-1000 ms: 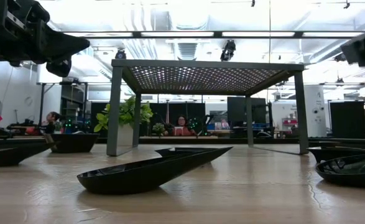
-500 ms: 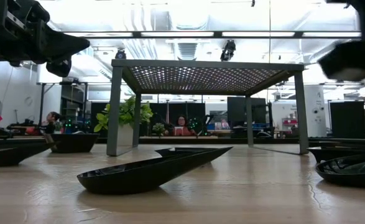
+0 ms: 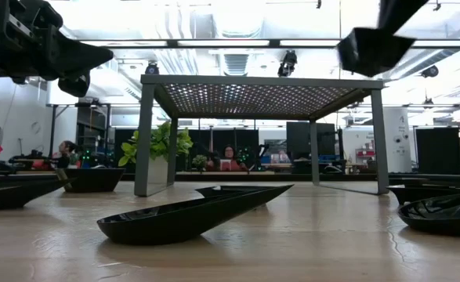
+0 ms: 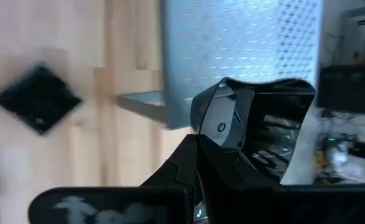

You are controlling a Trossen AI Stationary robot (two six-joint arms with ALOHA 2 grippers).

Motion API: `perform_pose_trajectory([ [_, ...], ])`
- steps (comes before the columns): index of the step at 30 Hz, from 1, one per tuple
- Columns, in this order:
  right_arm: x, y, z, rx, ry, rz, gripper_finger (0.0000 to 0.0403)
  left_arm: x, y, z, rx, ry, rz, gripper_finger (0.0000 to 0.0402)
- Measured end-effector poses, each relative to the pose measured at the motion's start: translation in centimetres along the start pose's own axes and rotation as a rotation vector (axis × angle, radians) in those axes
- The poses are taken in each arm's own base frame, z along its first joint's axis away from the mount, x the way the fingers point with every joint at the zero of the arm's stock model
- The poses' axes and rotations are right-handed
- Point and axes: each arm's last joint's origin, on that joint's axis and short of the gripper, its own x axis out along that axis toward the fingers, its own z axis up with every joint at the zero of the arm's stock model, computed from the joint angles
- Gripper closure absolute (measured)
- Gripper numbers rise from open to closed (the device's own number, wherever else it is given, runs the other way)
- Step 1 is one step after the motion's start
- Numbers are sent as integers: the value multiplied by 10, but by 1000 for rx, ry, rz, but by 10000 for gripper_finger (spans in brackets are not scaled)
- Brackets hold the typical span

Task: Pick & Place Mini shaped plates
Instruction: Put the black distorted square plate on the shelf

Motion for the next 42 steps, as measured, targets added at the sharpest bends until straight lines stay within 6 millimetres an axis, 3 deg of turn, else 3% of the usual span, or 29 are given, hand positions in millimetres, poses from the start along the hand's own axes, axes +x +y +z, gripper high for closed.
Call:
perform_pose_trajectory([
  [10, 31, -45, 17, -153, 69, -41, 394, 0, 0, 0, 0, 0, 0, 401],
  [23, 62, -92, 44, -211, -62, -60, 394, 0, 0, 0, 0, 0, 0, 401],
  [33, 78, -113, 47, -166, -57, -42, 394, 0, 0, 0, 0, 1, 0, 401],
  [36, 82, -116, 47, -180, -75, 61, 394, 0, 0, 0, 0, 1, 0, 401],
  [42, 82, -117, 47, -177, -75, 68, 394, 0, 0, 0, 0, 0, 0, 401],
])
